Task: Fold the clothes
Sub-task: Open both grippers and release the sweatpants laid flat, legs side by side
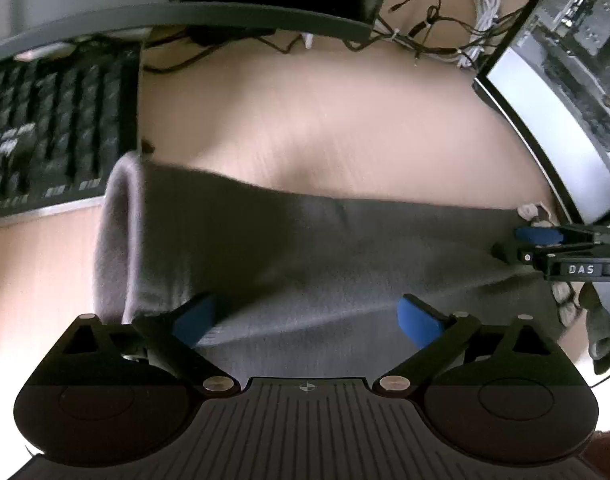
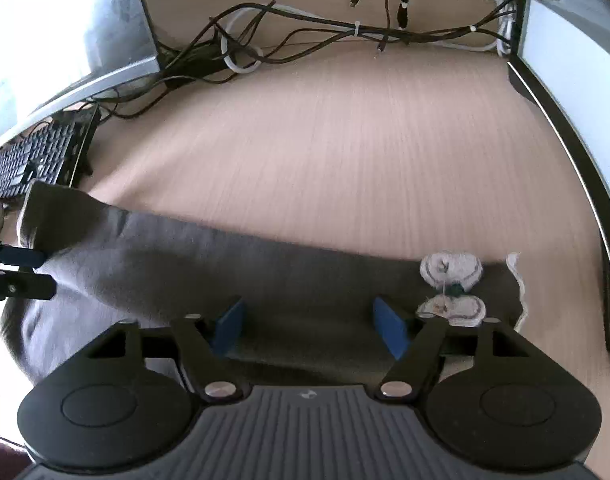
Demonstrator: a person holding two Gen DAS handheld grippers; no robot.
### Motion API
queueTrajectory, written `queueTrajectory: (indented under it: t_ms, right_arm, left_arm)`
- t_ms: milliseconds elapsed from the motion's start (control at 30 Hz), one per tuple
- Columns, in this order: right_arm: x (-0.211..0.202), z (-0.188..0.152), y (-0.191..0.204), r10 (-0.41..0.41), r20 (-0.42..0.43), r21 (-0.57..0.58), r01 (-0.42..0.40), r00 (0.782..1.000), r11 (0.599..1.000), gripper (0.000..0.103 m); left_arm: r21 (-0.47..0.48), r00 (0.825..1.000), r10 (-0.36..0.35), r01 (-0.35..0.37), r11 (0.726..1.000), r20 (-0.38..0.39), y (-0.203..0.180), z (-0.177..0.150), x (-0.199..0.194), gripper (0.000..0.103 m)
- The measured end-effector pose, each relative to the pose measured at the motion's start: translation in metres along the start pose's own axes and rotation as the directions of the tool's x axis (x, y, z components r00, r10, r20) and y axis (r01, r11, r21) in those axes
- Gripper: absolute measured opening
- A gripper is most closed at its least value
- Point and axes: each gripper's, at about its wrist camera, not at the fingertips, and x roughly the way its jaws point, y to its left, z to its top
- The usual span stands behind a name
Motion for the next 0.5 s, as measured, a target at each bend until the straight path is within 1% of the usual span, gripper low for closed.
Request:
queueTrajectory:
  t_ms: [67,100,133,200,233,267,300,333,400,467,500]
  right_arm:
    - [0.017,0.014,-0.008,-0.056,0.068,-0.048,0.059,0.996,0.997,0.078]
    - [0.025,0.025,-0.008,-0.127,0.119,-0.063,0.135,0.985,0.989,0.077]
    - [0.024,0.034,-0.008,-0.177,0.170,-0.054,0.188,0.969,0.981,0.075]
    - [0.010,0.048,-0.010,-0.227,0.259,-0.011,0.237,0.939,0.971,0.074]
    - [-0.003,0.048,-0.013,-0.218,0.305,0.014,0.225,0.927,0.974,0.077]
    - [-0.017,0.042,-0.018,-0.204,0.336,0.032,0.205,0.920,0.978,0.079]
    - [-0.029,0.034,-0.025,-0.204,0.348,0.048,0.200,0.915,0.979,0.080]
    - [-0.039,0.025,-0.028,-0.199,0.336,0.062,0.189,0.921,0.980,0.080]
    - [-0.049,0.006,-0.024,-0.166,0.285,0.085,0.148,0.944,0.985,0.080]
    - [-0.053,-0.020,-0.006,-0.088,0.207,0.074,0.074,0.974,0.994,0.080]
    - [-0.055,-0.031,0.007,-0.059,0.165,0.057,0.050,0.985,0.997,0.080]
  left_arm:
    - [0.003,0.998,0.050,-0.050,0.999,0.038,-0.001,0.022,0.014,0.100]
    - [-0.011,0.992,0.114,-0.114,0.993,0.056,0.000,0.033,0.020,0.100]
    - [-0.025,0.982,0.174,-0.172,0.985,0.074,0.000,0.042,0.020,0.100]
    - [-0.034,0.969,0.204,-0.201,0.979,0.136,-0.001,0.051,0.007,0.100]
    - [-0.036,0.963,0.213,-0.209,0.977,0.163,-0.001,0.054,0.000,0.100]
    - [-0.028,0.964,0.198,-0.196,0.980,0.177,-0.003,0.050,-0.008,0.100]
    - [-0.019,0.965,0.183,-0.183,0.983,0.190,-0.004,0.047,-0.015,0.100]
    - [-0.009,0.966,0.168,-0.170,0.985,0.196,-0.006,0.042,-0.021,0.100]
    - [0.024,0.979,0.137,-0.142,0.990,0.154,-0.012,0.026,-0.022,0.100]
    - [0.057,0.988,0.110,-0.117,0.992,0.108,-0.017,0.007,-0.020,0.100]
    - [0.067,0.991,0.104,-0.110,0.992,0.090,-0.018,-0.002,-0.019,0.100]
